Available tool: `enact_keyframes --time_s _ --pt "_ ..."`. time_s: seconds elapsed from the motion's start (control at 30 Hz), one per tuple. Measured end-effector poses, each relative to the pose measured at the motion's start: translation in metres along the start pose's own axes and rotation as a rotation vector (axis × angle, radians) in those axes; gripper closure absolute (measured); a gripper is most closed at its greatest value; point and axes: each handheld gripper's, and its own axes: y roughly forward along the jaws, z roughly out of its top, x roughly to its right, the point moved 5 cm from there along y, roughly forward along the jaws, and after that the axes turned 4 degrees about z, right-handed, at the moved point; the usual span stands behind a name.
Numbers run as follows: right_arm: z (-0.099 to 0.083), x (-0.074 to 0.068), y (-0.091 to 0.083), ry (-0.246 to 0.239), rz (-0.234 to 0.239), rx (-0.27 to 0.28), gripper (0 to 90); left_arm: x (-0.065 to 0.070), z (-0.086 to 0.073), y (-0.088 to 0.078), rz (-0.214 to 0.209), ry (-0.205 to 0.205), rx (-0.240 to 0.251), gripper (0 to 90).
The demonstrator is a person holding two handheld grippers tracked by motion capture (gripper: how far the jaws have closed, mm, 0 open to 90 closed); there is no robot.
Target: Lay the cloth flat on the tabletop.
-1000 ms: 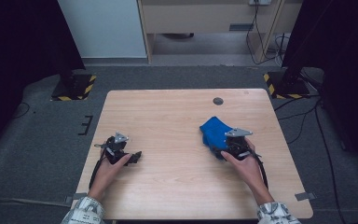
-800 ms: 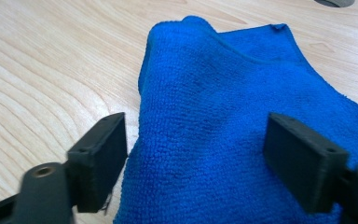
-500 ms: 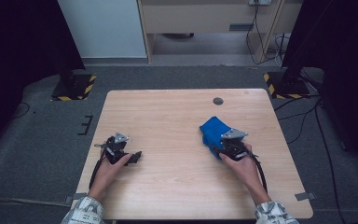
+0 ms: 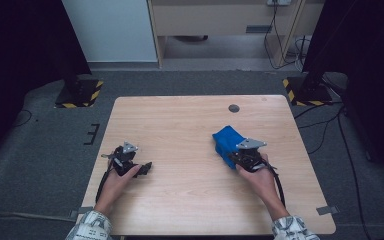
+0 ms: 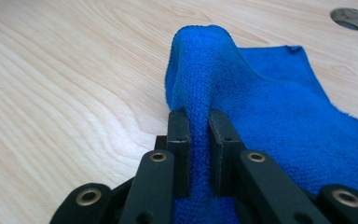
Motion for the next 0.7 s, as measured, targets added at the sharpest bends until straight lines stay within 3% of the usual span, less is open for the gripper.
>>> enact_keyframes --time_s 0.37,0.4,0.5,0.7 --pt "0.028 -0.03 -0.015 -0.021 0.076 0.061 81.9 0.0 0.0 0.0 0.0 0.0 0.0 0.0" --pt "0.038 -0.04 -0.018 -0.035 0.096 0.077 81.9 0.0 0.0 0.0 0.0 0.0 0.0 0.0" --pt "0.044 -0.046 -0.02 -0.041 0.111 0.086 82.0 0.0 0.0 0.0 0.0 0.0 0.0 0.0" --pt "0.068 -0.073 -0.023 -0.058 0.165 0.11 82.0 0.0 0.0 0.0 0.0 0.0 0.0 0.0"
